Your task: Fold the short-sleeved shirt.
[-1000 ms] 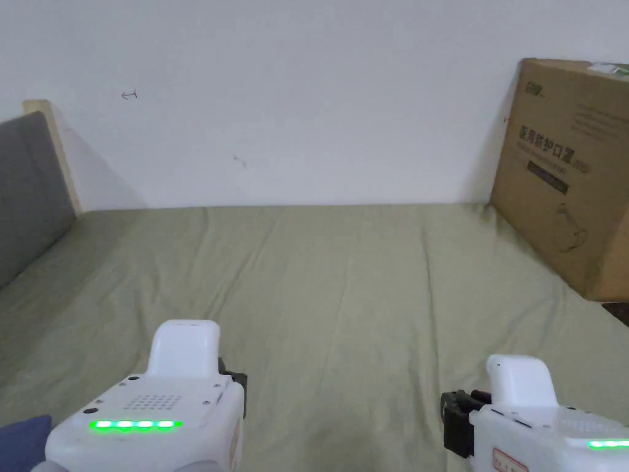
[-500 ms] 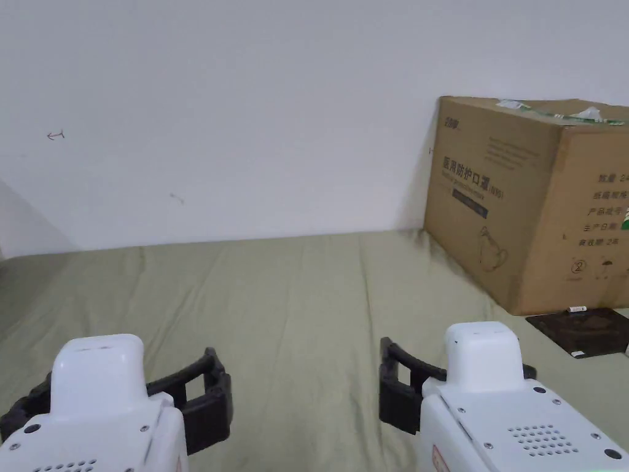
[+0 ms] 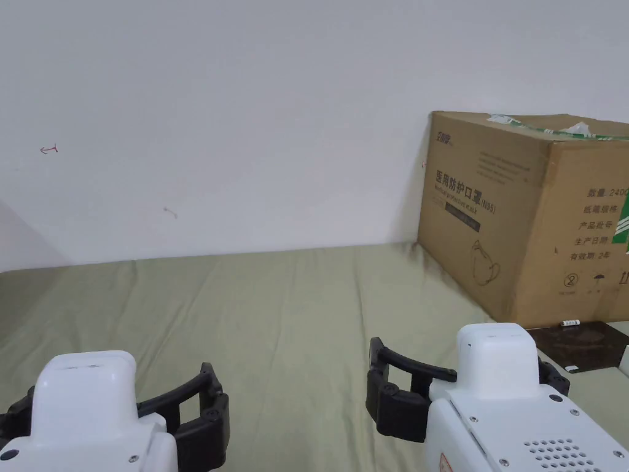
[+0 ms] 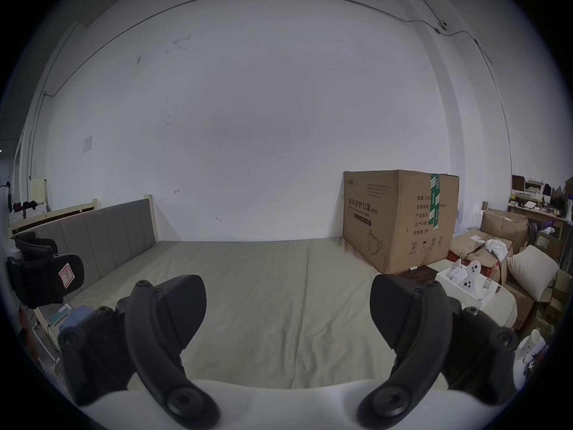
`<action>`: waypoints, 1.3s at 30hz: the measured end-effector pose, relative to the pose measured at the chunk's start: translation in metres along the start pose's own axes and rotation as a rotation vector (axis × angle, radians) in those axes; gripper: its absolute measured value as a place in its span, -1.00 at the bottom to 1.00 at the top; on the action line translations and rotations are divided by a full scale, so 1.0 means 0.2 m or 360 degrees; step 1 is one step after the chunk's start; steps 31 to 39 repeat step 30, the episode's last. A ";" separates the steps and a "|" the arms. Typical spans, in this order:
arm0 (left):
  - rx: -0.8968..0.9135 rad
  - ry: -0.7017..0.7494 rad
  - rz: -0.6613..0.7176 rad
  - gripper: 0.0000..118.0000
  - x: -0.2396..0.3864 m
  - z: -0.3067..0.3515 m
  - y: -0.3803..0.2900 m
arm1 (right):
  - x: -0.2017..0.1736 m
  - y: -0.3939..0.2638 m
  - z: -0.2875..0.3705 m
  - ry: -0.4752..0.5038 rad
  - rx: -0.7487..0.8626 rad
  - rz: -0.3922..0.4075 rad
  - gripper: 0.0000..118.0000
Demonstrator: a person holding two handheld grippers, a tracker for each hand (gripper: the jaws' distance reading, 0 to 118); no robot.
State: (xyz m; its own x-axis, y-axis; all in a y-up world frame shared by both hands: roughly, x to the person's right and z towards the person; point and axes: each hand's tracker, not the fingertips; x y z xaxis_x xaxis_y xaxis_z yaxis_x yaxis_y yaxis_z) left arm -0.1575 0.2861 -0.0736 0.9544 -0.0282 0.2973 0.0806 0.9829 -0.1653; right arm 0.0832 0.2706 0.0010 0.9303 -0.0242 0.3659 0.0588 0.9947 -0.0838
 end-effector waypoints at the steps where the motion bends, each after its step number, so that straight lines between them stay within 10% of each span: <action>1: -0.0021 -0.0029 0.0014 0.81 -0.01 0.00 0.01 | 0.00 0.00 0.00 0.0004 -0.0002 0.0004 0.84; 39: -0.0014 -0.0013 -0.0050 0.81 0.00 0.02 0.01 | 0.03 -0.03 -0.02 0.0001 -0.0089 -0.0011 0.84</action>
